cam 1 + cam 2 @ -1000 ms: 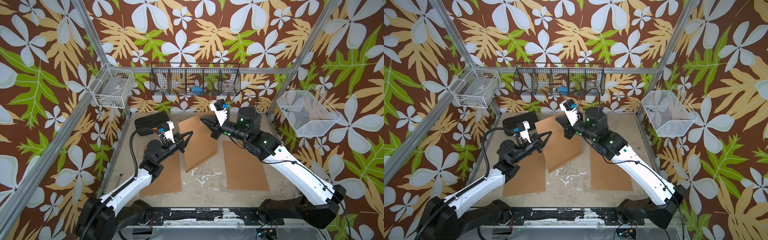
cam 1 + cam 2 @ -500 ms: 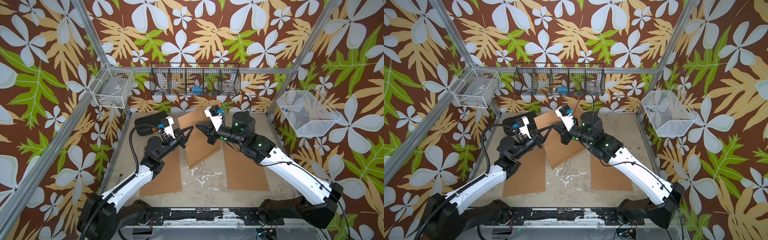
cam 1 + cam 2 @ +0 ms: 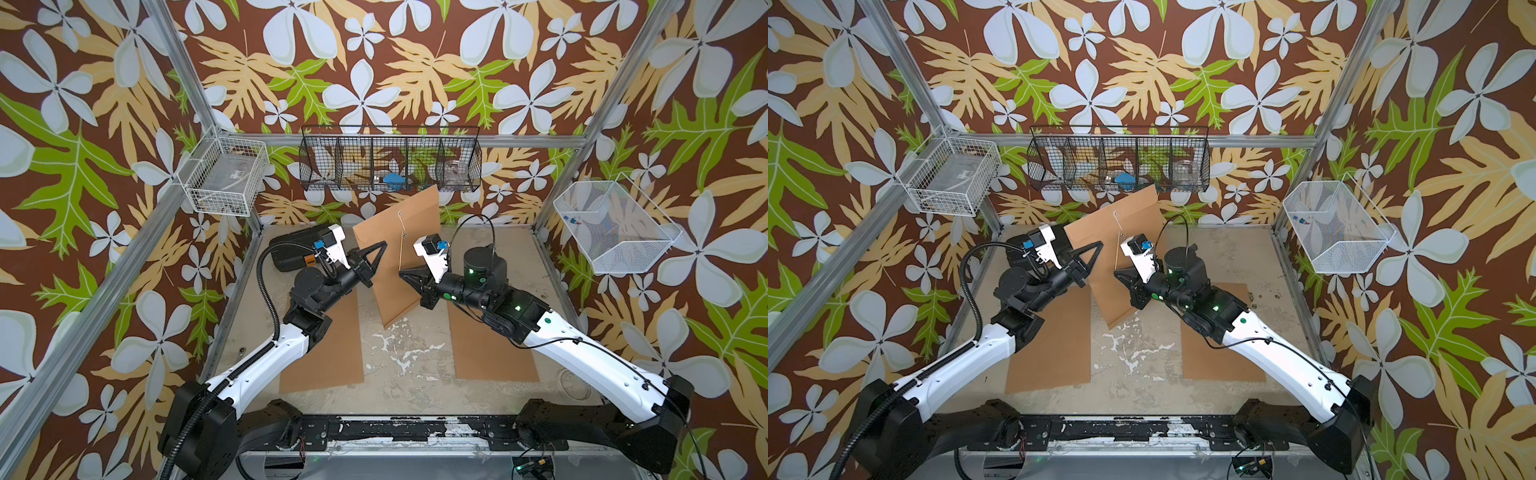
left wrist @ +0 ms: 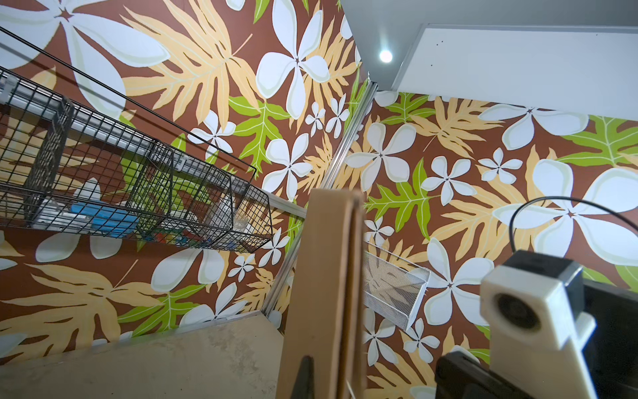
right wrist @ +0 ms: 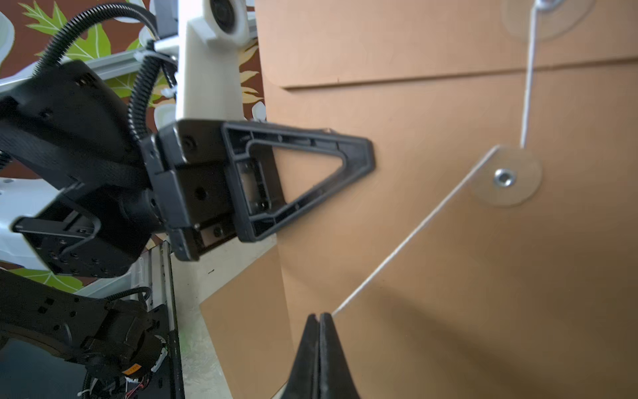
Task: Open the file bag
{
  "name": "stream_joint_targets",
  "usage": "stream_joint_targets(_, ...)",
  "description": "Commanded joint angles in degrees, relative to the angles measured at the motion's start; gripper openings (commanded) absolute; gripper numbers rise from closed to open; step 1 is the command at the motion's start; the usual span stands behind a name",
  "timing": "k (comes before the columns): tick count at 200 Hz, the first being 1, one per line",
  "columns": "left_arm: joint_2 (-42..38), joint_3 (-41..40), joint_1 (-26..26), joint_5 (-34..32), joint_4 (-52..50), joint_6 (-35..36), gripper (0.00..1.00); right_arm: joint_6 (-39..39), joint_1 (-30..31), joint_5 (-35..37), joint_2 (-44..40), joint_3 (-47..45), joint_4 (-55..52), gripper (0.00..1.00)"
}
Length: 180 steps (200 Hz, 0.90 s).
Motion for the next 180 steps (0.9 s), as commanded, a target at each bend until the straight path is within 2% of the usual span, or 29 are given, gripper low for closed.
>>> stream_joint_targets(1,-0.2,0.7,0.1,-0.3,3.5,-0.5,0.0,1.9,0.1,0.8,-0.7,-1.6,3.3,0.0)
stream_joint_targets(91,-3.1,0.7,0.1,-0.9,1.9,1.0,0.0,3.4,0.1,4.8,-2.3,-7.3,3.9,0.0)
stream_joint_targets(180,-5.1,-0.3,0.1,-0.4,-0.5,3.4,0.0,1.4,-2.0,10.9,-4.4,-8.6,1.4,0.0)
